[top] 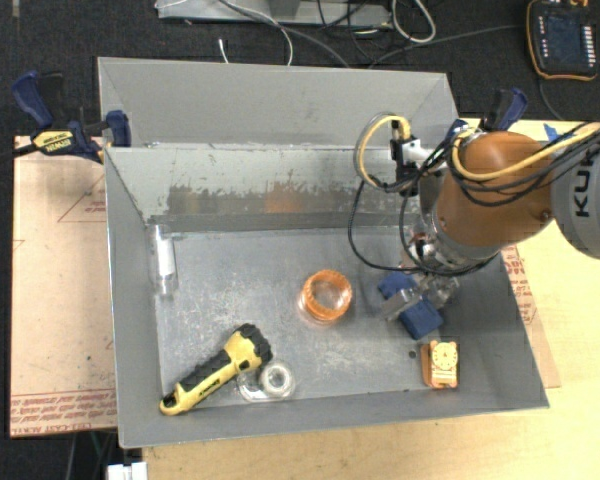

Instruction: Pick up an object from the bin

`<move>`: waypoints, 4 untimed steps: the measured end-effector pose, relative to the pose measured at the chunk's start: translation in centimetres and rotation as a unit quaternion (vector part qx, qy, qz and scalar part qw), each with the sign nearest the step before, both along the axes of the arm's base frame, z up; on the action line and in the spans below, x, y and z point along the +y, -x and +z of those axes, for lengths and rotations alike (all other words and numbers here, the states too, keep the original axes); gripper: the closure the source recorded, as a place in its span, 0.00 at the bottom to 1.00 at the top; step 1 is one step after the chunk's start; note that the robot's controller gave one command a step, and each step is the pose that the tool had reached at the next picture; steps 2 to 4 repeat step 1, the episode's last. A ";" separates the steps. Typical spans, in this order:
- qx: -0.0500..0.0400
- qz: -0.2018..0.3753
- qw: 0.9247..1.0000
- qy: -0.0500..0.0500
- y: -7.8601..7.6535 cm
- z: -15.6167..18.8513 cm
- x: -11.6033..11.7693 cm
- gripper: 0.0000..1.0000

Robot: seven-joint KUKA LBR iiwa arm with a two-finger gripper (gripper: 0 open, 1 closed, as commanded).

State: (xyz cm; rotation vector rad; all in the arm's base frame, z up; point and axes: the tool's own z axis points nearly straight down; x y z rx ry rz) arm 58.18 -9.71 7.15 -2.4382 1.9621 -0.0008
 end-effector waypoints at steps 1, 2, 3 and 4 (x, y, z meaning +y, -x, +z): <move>0.001 -0.002 1.000 -0.001 0.1 1.1 0.1 1.00; 0.001 -0.002 1.000 -0.001 0.1 1.1 0.1 1.00; 0.001 -0.002 1.000 -0.001 0.1 1.1 0.1 1.00; 0.001 -0.002 1.000 -0.001 0.1 1.1 0.1 1.00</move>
Offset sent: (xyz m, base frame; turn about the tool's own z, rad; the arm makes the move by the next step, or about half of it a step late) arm -0.0009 0.0001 0.1007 0.0023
